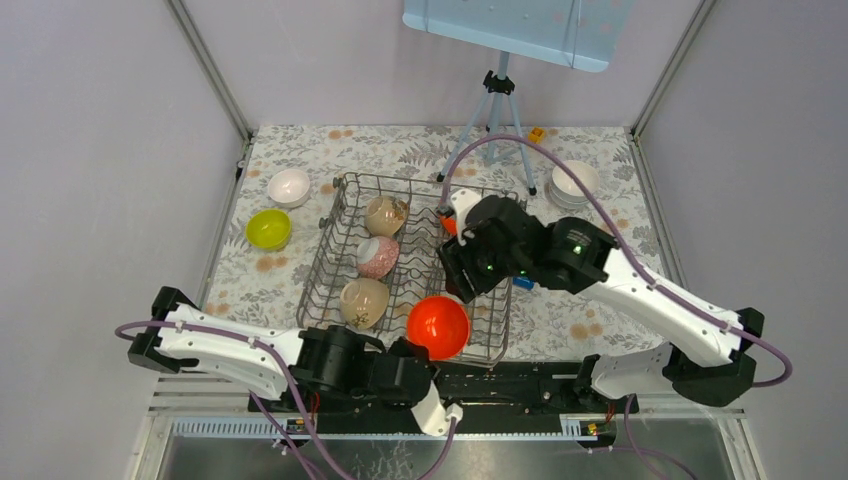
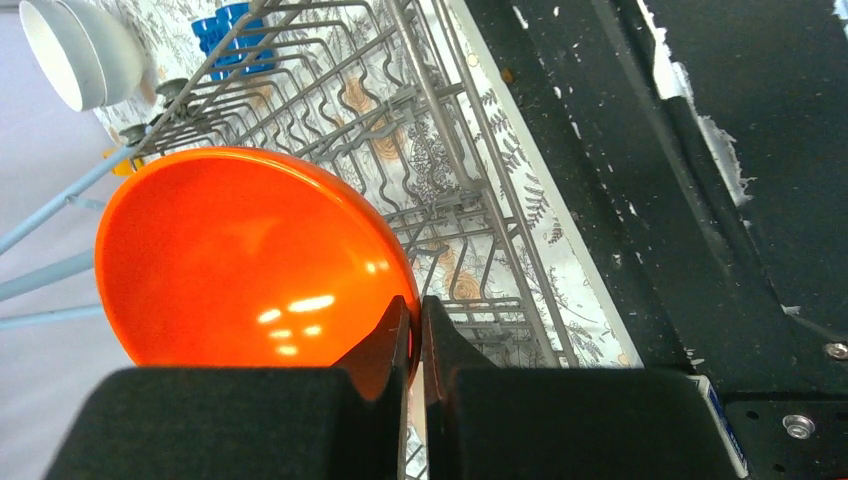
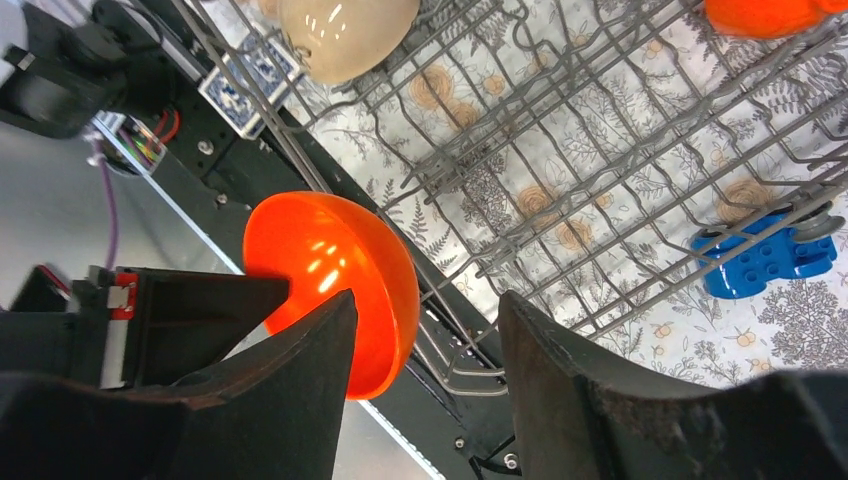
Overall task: Unload the bowls from the dish rack
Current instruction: Place the bowl at the center of the board.
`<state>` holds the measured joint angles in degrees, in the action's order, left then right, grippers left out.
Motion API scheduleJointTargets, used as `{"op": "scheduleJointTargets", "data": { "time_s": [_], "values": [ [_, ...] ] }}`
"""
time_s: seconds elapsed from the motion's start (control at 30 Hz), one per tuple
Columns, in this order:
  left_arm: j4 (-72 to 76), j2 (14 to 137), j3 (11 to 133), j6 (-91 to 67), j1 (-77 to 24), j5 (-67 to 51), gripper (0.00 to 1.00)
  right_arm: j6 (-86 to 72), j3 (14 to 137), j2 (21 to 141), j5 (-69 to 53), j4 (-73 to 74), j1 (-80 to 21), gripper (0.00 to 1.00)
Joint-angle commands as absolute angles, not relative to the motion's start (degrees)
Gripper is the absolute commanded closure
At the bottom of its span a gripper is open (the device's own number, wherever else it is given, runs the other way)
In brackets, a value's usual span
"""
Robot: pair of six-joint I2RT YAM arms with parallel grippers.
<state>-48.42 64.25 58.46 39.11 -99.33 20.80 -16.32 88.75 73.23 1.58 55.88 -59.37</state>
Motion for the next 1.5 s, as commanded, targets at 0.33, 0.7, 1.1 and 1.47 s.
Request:
{"op": "scheduleJointTargets", "data": {
  "time_s": [0.33, 0.7, 1.1, 1.47],
  "values": [
    [-47.81, 60.95, 59.75, 38.13, -102.65, 17.18, 1.0, -17.46, 84.62, 77.25, 11.61, 55.31, -69.27, 0.48],
    [-47.86, 60.5, 60.75, 35.25, -102.66, 12.96, 1.0, -19.04, 84.08, 79.1, 11.64, 55.95, -72.46, 0.5],
    [-48.25, 59.26, 59.99, 33.36, -102.66, 11.76, 1.0, -20.15, 81.12, 79.67, 10.55, 56.05, -74.12, 0.57],
    [-48.24, 59.05, 59.14, 32.3, -102.66, 11.55, 1.0, -21.05, 80.2, 80.11, 10.28, 55.38, -74.69, 0.68]
  ]
}}
